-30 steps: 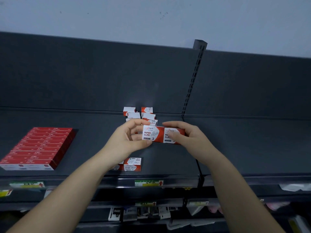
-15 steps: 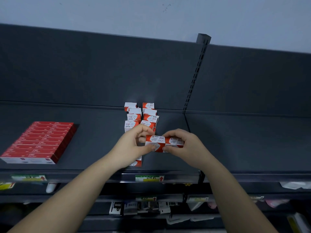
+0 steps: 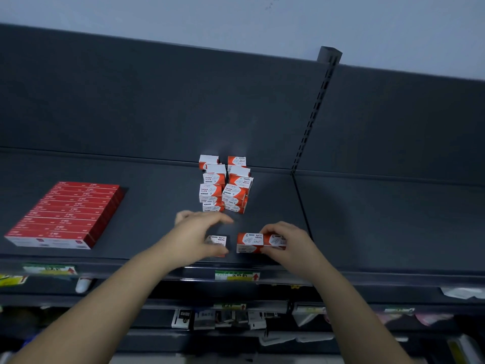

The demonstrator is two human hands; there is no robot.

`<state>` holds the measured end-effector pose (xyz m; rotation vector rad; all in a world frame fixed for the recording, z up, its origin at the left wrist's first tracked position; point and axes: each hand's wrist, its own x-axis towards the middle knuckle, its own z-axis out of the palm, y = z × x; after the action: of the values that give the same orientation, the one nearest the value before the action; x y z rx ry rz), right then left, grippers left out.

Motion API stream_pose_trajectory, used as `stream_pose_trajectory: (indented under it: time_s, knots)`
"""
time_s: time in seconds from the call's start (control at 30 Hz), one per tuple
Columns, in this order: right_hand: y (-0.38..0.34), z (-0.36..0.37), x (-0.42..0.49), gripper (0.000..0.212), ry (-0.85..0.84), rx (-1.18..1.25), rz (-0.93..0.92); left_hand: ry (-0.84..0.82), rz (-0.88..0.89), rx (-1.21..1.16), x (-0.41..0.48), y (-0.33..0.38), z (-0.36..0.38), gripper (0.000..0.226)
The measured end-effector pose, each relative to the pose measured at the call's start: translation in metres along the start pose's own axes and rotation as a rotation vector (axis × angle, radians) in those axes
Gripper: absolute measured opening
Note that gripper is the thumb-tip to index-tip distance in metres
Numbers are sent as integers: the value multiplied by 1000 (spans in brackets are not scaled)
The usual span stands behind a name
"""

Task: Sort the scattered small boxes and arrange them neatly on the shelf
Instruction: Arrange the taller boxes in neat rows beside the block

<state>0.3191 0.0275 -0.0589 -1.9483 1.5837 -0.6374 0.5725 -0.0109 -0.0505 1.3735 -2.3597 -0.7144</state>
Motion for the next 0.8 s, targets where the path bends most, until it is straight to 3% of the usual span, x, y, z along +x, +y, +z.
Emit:
stream_pose_trajectory:
  time_s: [0.2,0.3,0.47,0.8]
  knots:
    - [8,15,-2,25,11,52,57,-15,-48,33,-18,-54,-11,82]
    - [6,20,1,27,9,85,72,-13,-51,-41,-18,-61,-3,74]
    - [8,26,2,37,-30,129,118,-6,-81,-264,-19,-54,7,39]
    - [3,26,4,38,-23,122,158,7,-79,-395,-13,-49,13,37]
